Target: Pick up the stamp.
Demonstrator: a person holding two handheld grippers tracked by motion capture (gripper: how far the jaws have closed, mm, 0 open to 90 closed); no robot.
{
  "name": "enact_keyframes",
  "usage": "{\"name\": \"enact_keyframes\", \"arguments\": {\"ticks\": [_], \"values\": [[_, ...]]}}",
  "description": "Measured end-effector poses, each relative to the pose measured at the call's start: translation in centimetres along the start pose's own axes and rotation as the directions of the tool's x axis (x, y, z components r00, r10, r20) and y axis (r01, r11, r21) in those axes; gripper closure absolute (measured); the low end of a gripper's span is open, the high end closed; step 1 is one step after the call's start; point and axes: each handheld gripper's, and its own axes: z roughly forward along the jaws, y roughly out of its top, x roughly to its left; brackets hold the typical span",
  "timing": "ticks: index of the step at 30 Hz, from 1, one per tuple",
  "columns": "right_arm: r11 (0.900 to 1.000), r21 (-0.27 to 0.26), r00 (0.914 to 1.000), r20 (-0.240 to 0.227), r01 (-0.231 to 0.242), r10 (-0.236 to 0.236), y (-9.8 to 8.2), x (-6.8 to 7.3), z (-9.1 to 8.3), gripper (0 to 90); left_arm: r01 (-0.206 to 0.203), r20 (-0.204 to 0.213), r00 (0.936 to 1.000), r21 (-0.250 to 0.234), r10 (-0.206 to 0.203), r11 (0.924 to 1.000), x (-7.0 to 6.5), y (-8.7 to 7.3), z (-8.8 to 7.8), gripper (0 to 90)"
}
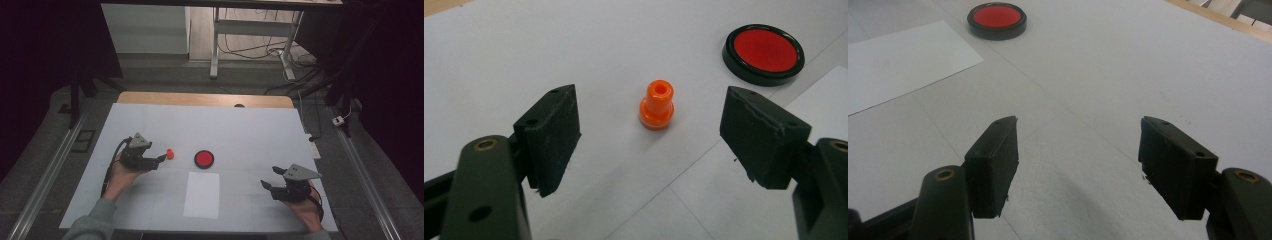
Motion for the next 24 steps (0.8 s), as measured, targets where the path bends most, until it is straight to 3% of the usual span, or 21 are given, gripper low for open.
{"name": "enact_keyframes", "arguments": {"ticks": [24], "values": [[1.000, 0.010, 1.0000, 0.006, -0.002, 0.002, -0.2, 0.0, 0.2, 31.6, -0.038, 0.030, 0.9989, 0.051, 0.036, 0.9980, 0.2, 1.2, 4.1, 27.5]]}}
